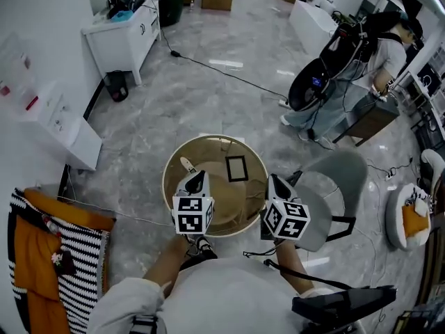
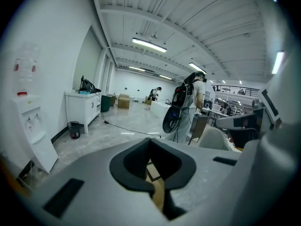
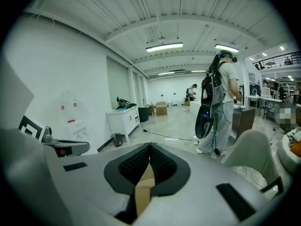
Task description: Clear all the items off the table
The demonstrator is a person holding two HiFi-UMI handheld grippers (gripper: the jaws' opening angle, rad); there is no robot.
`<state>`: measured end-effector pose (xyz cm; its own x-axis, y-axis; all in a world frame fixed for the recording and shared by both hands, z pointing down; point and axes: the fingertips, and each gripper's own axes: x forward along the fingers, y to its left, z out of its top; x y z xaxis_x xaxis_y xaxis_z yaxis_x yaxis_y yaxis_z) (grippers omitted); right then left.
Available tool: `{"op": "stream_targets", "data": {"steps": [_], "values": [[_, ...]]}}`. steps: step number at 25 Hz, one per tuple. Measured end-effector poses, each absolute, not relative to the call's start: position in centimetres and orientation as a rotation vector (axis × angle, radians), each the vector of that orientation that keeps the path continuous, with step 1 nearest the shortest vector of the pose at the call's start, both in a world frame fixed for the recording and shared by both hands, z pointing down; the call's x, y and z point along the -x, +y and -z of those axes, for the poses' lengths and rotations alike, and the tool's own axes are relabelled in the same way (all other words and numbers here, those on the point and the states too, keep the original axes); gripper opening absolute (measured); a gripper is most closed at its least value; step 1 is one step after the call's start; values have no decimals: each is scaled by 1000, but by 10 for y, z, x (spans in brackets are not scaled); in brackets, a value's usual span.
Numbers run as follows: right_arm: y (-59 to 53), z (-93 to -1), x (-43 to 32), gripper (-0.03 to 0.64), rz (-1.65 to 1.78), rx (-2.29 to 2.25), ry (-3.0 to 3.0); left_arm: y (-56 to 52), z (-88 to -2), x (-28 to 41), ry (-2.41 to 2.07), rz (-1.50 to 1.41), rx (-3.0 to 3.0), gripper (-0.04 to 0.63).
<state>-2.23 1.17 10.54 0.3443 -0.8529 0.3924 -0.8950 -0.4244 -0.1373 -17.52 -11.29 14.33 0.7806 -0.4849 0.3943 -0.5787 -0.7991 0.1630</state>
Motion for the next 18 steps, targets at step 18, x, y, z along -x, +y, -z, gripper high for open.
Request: {"op": "stream_targets", "data": {"steps": [18], "values": [[-124,-188,7,23,-776,-2199,-1749,-183,-213,219,-1131,-634,-2403,8]]}}
